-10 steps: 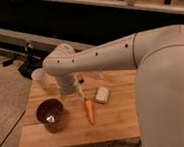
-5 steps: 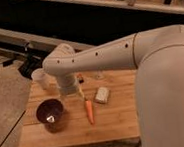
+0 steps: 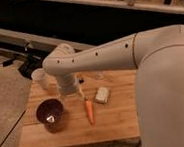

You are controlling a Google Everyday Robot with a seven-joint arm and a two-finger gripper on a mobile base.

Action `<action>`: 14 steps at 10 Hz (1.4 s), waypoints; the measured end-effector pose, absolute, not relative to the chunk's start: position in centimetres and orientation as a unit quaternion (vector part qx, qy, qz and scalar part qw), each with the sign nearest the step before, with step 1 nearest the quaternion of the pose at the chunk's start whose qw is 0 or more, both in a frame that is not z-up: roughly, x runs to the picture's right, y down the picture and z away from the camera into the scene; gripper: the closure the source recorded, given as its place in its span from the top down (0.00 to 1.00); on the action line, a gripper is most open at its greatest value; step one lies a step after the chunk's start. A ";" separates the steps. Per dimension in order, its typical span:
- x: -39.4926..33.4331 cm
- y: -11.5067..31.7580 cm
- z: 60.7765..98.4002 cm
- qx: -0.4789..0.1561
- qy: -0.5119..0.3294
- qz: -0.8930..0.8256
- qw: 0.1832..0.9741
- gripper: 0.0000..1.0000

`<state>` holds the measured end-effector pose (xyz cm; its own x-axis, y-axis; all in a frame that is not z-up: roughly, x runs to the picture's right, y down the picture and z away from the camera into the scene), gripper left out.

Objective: Place the eraser on the white sponge

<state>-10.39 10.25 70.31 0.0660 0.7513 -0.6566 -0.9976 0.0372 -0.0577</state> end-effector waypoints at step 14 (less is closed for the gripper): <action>-8.2 8.3 71.7 -0.248 0.260 0.559 0.747 0.65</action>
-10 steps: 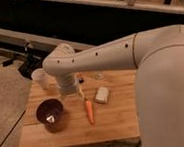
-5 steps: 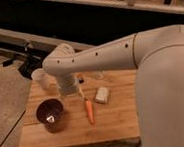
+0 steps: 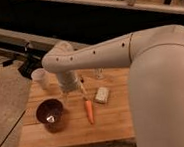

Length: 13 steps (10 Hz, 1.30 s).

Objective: Place the eraser on the white sponge

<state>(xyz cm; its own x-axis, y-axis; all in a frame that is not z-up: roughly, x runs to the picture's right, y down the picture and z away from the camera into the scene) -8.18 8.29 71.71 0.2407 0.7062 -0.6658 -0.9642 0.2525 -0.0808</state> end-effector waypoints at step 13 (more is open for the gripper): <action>-7.4 -8.0 91.6 -0.281 0.150 0.122 0.940 0.65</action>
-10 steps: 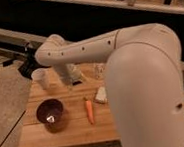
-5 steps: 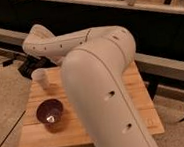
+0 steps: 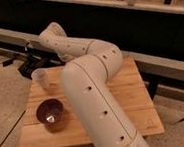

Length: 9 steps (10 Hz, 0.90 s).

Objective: Place the eraser on the white sponge

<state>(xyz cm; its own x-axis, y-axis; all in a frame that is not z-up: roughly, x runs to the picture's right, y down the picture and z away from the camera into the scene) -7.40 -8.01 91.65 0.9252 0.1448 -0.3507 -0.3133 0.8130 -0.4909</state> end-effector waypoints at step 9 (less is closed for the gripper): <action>-7.0 -4.0 96.1 -0.360 0.105 0.013 0.927 0.65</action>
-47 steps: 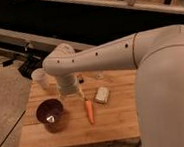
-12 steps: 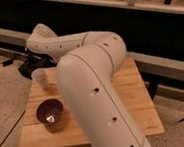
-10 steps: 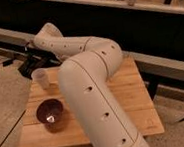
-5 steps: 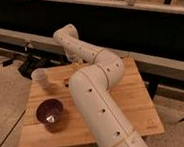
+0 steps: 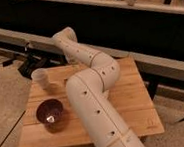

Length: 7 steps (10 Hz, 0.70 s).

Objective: Place the eraser on the white sponge

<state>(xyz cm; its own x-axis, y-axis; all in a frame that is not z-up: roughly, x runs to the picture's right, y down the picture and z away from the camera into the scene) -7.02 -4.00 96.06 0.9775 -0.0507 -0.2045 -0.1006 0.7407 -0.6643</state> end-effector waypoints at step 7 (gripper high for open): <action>-10.4 -0.6 100.6 -0.336 0.097 0.021 0.937 0.65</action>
<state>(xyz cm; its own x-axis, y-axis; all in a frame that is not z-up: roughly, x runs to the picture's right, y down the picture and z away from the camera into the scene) -10.35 -0.56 100.57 0.9803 -0.0262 -0.1957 -0.1041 0.7738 -0.6248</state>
